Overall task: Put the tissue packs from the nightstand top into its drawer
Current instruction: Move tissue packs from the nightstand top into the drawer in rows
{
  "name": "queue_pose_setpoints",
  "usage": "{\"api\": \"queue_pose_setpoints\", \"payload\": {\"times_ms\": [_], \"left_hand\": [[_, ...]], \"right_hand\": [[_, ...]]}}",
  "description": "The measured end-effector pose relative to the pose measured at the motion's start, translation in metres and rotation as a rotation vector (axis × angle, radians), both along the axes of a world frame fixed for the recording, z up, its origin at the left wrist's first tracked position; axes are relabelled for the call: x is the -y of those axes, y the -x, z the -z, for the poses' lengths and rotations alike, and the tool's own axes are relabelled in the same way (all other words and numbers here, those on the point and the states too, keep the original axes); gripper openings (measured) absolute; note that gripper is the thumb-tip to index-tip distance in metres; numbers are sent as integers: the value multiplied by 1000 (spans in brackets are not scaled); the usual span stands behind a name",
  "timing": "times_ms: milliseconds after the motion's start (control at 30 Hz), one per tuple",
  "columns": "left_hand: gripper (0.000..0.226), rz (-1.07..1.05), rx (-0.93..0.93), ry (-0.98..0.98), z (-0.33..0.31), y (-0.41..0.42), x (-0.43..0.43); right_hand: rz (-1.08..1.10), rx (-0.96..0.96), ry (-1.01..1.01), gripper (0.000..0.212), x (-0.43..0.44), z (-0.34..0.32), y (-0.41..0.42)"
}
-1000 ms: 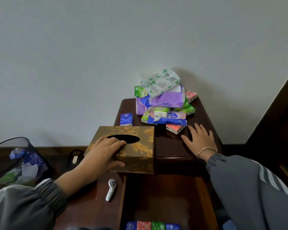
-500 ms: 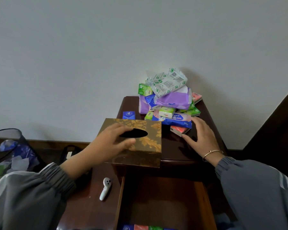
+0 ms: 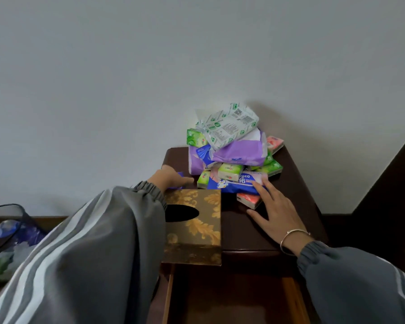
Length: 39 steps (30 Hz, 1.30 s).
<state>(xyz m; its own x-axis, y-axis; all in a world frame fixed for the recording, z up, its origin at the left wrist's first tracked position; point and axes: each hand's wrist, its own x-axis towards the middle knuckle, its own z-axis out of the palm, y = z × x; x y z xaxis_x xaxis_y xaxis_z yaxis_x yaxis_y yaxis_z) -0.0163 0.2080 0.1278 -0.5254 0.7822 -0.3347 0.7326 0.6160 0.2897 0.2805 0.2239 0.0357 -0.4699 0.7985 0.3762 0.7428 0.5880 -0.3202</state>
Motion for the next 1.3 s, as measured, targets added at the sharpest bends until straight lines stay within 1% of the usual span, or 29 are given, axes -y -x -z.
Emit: {"api": "queue_pose_setpoints", "payload": {"times_ms": [67, 100, 200, 233, 267, 333, 400, 433, 533, 600, 700, 800, 867, 933, 1000, 1033, 1100, 1133, 1300], "left_hand": [[102, -17, -18, 76, 9, -3, -10], [97, -18, -44, 95, 13, -4, -13], [66, -18, -85, 55, 18, -3, -20], [60, -38, -81, 3, 18, -1, -19], [58, -70, -81, -61, 16, 0, -18], [65, -174, -70, -201, 10, 1, -12], [71, -290, 1, -374, 0, -2, -4], [70, -312, 23, -465, -5, -5, 0], [62, -246, 63, -689, -19, -23, 19], [59, -170, 112, -763, -22, -42, 37], [64, -71, 160, -781, -13, -69, 64], [73, -12, 99, -796, 0, -84, 80], [76, 2, 82, -817, 3, -86, 82], [77, -1, 79, -807, 3, -85, 81], [75, -2, 76, -800, 4, -83, 79], [75, -4, 71, -801, 5, -82, 78], [74, -11, 65, -803, 6, -81, 77], [73, -12, 69, -805, 7, -81, 76], [72, -9, 85, -824, 10, -79, 78]], "right_hand": [[6, -7, 8, 73, -1, 0, 0], [10, -6, 13, 72, -1, 1, 0], [23, -19, 15, 68, -2, 0, 1], [31, -24, 17, 66, -2, 0, 1], [37, -26, 21, 65, -1, 0, 1], [37, -38, 39, 62, -1, -1, 0], [27, -63, 67, 61, -1, -1, 0], [23, -76, 75, 60, -2, -1, 1], [18, -89, 90, 60, -2, -2, 1], [4, -99, 112, 60, 2, -4, 0], [-41, -75, 124, 59, 10, -7, -4], [-99, -3, 125, 63, 20, -13, -9], [-157, 24, 94, 61, 23, -21, -17], [-192, -17, 30, 56, 19, -31, -29], [-130, -90, -36, 50, 1, -41, -41], [-73, -105, -37, 49, -13, -45, -46], [14, -69, 15, 53, -46, -51, -48], [23, -46, 57, 57, -62, -52, -46], [-108, -96, 256, 81, -115, -55, -14]]}}
